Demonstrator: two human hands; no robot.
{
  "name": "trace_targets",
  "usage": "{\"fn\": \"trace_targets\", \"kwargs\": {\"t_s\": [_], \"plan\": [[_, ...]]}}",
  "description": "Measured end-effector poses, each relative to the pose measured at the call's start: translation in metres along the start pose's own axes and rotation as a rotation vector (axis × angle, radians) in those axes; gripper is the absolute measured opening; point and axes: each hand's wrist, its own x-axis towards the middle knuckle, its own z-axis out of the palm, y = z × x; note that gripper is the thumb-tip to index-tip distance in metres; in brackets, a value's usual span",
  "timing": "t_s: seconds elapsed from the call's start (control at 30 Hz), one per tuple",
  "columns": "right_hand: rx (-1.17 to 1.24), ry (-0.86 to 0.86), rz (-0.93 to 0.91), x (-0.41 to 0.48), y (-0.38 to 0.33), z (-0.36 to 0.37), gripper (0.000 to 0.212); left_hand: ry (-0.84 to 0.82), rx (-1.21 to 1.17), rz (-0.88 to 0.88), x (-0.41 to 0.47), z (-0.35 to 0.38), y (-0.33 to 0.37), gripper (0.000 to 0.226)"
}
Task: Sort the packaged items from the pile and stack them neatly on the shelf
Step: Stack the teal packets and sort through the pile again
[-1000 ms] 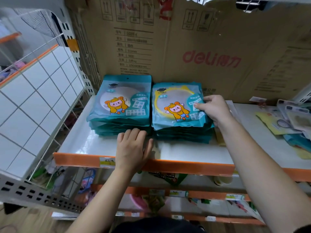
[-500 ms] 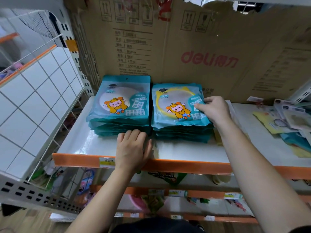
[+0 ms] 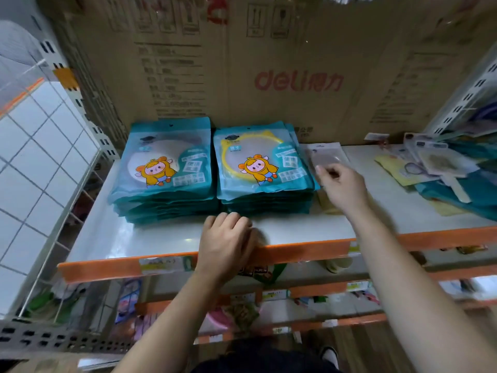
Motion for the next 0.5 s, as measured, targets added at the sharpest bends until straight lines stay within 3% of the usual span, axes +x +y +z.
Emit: {"fn": "trace_targets", "kwargs": {"t_s": [0.27, 0.5], "plan": [[-0.008, 0.055, 0.032, -0.026, 0.084, -0.067, 0.023, -0.076, -0.07, 0.133, 0.041, 0.026, 0.098, 0.027], [-0.131, 0.112, 0.006, -0.041, 0.18, -0.173, 0.029, -0.156, -0.124, 0.209, 0.086, 0.064, 0.237, 0.033]]}}
